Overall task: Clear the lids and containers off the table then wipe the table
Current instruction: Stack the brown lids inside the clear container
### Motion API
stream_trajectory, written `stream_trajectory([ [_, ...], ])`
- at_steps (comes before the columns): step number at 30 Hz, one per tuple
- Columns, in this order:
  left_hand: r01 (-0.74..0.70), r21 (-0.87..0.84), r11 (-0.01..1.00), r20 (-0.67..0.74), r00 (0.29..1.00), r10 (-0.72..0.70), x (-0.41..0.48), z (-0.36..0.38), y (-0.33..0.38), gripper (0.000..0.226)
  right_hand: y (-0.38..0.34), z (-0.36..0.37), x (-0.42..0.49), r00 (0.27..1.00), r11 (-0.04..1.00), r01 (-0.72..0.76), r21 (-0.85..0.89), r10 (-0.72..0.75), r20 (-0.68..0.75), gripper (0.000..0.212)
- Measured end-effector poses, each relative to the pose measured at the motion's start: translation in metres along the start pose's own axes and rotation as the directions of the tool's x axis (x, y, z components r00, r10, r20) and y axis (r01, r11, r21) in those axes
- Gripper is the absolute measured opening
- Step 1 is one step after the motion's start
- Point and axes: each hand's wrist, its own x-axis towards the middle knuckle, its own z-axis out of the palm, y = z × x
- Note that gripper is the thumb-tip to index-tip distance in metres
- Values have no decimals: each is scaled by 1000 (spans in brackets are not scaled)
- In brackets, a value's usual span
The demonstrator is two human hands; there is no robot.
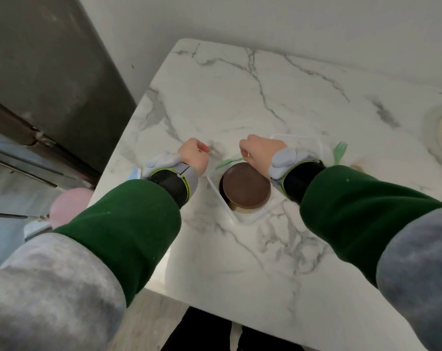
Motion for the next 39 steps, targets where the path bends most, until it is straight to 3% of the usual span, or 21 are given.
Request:
stream_trajectory([
  [7, -16, 11, 1000, 58, 998, 16, 13, -6, -4, 39, -8, 6, 17, 996, 996, 47, -79, -41, 81, 19],
  [11, -44, 24, 999, 84, 996, 42, 17, -7, 1, 40, -10, 6, 24, 992, 997, 69, -16, -67, 107, 16],
  [15, -63, 24, 998, 111, 992, 60, 18, -5, 6, 40, -4, 10, 23, 986, 993, 87, 81, -97, 132, 27],
  [19, -92, 32, 995, 135, 987, 87, 17, 3, 12, 40, 21, 11, 17, 998, 993, -55, 101, 58, -23, 27],
  [23, -146, 74, 987, 170, 977, 132, 16, 16, 22, 38, 46, 14, 11, 966, 952, -259, 164, 254, 53, 25],
  [30, -194, 188, 963, 148, 975, 167, 8, 38, 38, 32, 51, 22, 17, 953, 845, -268, 463, 302, 1, 25],
  [39, -154, 241, 958, 135, 983, 123, 17, 53, 45, 26, 53, 30, 33, 955, 831, -289, 476, 288, 77, 23],
])
